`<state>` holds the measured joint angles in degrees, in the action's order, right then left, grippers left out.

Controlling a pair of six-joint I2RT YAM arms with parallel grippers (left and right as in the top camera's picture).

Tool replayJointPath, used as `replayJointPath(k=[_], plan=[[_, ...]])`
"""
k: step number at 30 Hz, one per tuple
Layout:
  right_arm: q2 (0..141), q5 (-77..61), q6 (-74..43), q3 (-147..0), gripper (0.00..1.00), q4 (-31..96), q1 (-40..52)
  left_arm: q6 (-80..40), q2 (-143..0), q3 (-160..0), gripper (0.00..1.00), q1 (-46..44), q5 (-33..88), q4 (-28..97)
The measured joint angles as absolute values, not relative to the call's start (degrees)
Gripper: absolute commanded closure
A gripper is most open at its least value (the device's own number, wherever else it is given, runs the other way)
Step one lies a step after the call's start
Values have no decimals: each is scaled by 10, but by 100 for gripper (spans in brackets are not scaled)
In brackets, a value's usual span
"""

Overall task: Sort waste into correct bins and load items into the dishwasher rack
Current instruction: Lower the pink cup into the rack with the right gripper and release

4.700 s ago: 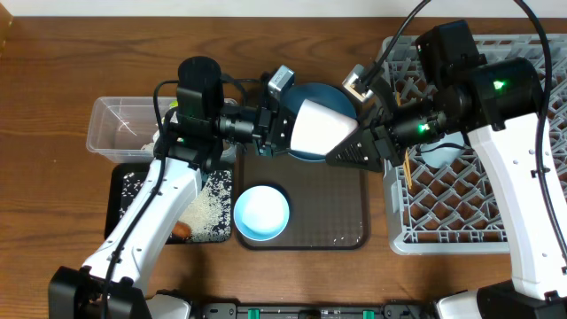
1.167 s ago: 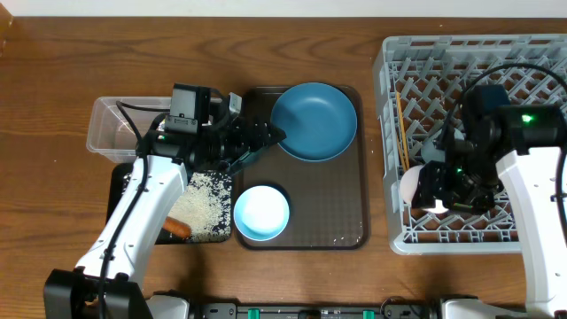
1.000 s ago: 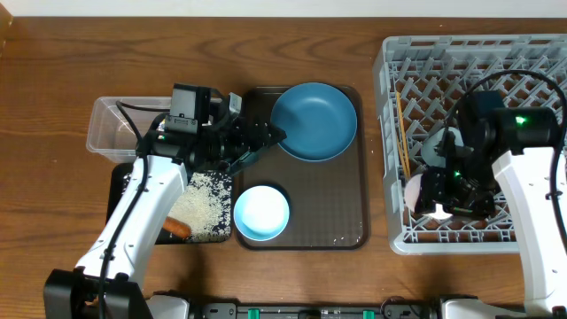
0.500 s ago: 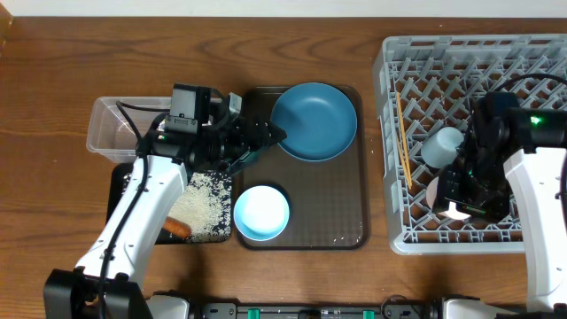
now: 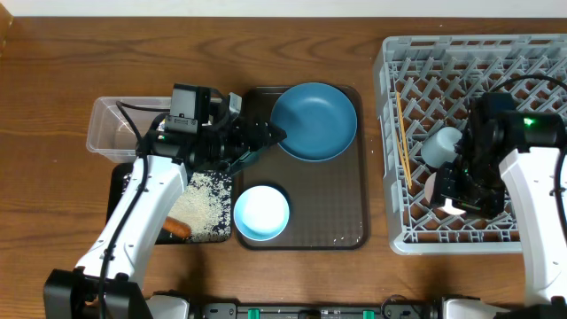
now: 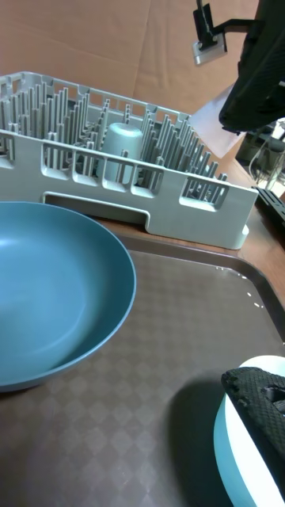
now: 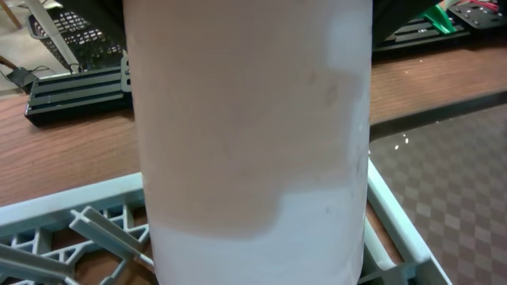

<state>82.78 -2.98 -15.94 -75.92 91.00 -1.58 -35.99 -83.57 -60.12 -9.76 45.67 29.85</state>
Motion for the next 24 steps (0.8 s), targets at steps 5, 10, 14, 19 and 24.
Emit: replayJointPath(k=[5, 10, 14, 19, 24], plan=[[835, -30, -159, -759, 83, 899, -15, -360, -836, -601, 3, -98, 457, 299], [835, -34, -159, -741, 83, 869, -11, -360, -836, -601, 3, -98, 457, 298], [835, -41, -160, -705, 82, 839, -8, -360, -836, -601, 3, -98, 457, 298], [837, -45, -159, -684, 79, 832, -7, -360, -836, -601, 3, -98, 457, 299], [837, -45, -159, -684, 70, 833, -7, -360, -836, -601, 3, -98, 457, 299]])
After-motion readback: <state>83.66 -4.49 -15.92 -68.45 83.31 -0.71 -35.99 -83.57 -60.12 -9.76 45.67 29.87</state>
